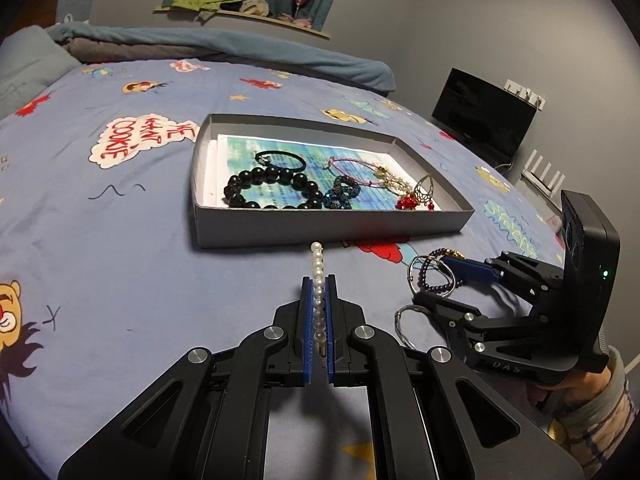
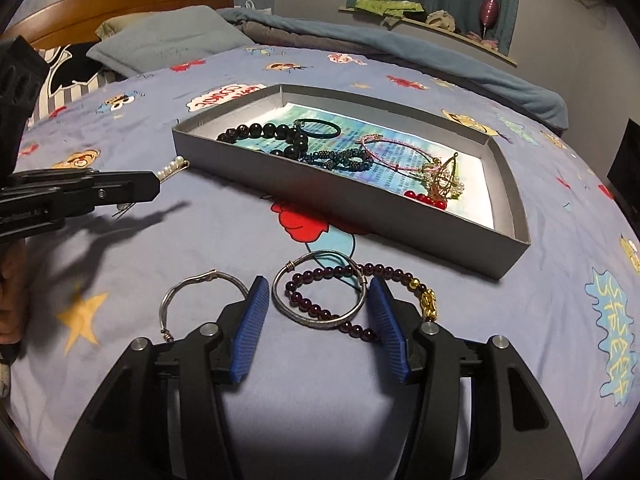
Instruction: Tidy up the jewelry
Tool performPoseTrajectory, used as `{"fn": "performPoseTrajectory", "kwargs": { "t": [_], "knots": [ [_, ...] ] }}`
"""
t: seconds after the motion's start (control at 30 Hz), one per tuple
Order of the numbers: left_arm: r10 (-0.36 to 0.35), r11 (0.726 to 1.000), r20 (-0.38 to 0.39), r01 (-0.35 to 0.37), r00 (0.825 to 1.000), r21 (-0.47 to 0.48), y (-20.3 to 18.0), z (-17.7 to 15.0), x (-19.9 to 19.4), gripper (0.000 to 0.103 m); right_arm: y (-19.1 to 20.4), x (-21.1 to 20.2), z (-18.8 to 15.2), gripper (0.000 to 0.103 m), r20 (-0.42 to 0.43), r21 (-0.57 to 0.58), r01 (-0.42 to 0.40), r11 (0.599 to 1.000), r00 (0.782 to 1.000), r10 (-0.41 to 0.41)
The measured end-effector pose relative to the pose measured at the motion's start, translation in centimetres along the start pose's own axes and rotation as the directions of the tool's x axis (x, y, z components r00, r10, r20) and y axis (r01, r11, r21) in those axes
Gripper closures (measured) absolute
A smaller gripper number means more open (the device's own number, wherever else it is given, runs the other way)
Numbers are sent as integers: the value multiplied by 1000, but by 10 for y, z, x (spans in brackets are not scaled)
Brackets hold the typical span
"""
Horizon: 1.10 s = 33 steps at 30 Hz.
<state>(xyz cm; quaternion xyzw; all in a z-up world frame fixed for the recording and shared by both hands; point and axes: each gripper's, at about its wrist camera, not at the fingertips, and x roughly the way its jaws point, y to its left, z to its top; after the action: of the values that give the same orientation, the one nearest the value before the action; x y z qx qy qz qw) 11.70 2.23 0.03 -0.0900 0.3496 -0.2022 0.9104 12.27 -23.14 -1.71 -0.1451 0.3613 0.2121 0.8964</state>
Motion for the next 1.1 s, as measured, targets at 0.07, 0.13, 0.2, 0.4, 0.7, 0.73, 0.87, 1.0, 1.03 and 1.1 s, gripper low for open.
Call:
{"fn": "performPoseTrajectory", "kwargs": {
  "t": [0.07,0.13,0.2,0.4,0.7,0.73,0.87,1.0,1.03,1.1],
  "knots": [
    [-1,1000,2,1,1000,0,-1,0,0,97,0,-1,-1,50,5,0,2,1000,1000,-2],
    [-2,1000,3,2,1000,2,-1,0,0,97,0,-3,-3,54,18,1,5,1000,1000,-5],
    [-5,1000,7,5,1000,4,-2,0,-1,97,-1,-7,-4,54,36,6,7,1000,999,-7],
    [-16,1000,21,16,1000,0,0,2,-5,97,-11,-25,-7,54,121,59,-18,998,993,11],
    [-29,999,39,28,999,21,-4,11,-4,97,-26,-29,-1,86,145,123,-47,991,989,29],
    [-30,999,37,29,999,19,-3,11,-3,97,-26,-28,-2,86,140,120,-46,992,990,29],
    [-29,999,28,28,999,21,-2,9,-2,97,-23,-27,-4,86,130,110,-53,993,991,39],
    [-28,999,20,27,999,19,-2,8,-1,97,-18,-24,-5,74,108,91,-48,995,993,38],
    [-27,999,19,26,999,19,-2,7,0,97,-16,-23,-5,63,105,79,-48,996,994,40],
    [-26,999,15,26,1000,20,-2,7,0,97,-12,-22,-4,52,97,59,-49,997,994,43]
  ]
}}
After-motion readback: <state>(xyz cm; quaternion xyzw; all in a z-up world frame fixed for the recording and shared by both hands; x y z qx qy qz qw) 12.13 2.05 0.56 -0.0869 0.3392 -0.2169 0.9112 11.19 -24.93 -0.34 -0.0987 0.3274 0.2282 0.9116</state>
